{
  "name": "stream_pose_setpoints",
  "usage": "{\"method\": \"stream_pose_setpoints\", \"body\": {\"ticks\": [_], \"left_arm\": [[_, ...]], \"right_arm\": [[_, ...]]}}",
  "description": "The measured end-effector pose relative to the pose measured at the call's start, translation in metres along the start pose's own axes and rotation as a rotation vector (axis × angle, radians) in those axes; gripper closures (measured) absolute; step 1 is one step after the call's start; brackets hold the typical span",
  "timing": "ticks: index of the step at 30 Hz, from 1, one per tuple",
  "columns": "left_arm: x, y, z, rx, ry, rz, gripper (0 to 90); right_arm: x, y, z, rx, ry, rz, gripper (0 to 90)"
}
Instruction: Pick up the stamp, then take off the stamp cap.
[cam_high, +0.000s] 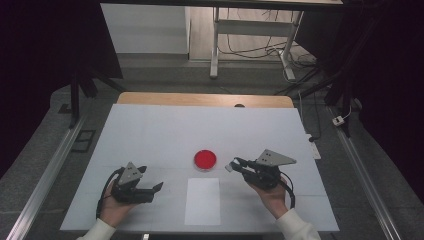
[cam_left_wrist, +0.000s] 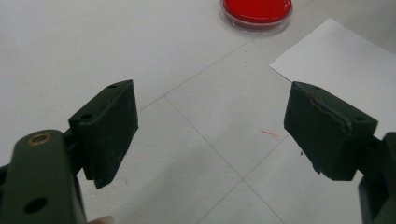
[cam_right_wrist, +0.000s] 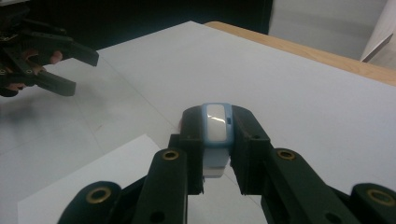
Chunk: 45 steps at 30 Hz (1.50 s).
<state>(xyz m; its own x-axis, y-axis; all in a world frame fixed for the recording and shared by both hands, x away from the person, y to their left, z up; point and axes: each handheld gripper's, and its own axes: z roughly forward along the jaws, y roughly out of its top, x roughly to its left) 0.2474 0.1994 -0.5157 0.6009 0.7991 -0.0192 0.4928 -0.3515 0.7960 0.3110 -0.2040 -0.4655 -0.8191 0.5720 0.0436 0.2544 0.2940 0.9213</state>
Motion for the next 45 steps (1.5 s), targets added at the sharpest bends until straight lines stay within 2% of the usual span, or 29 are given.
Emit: {"method": "stream_pose_setpoints", "body": {"ticks": [22, 36, 45], "left_arm": [[-0.001, 0.0, 0.001, 0.004, -0.004, 0.011, 17.7], [-0.003, 0.002, 0.0, -0.003, -0.006, 0.014, 17.7], [-0.016, 0.013, 0.004, -0.023, -0.023, 0.042, 17.7]], "right_arm": [[0.02, -0.002, 0.017, 0.003, 0.078, -0.001, 75.1], [0.02, -0.003, 0.017, -0.004, 0.067, -0.001, 75.0], [0.02, -0.003, 0.017, -0.005, 0.065, 0.003, 75.0]]}}
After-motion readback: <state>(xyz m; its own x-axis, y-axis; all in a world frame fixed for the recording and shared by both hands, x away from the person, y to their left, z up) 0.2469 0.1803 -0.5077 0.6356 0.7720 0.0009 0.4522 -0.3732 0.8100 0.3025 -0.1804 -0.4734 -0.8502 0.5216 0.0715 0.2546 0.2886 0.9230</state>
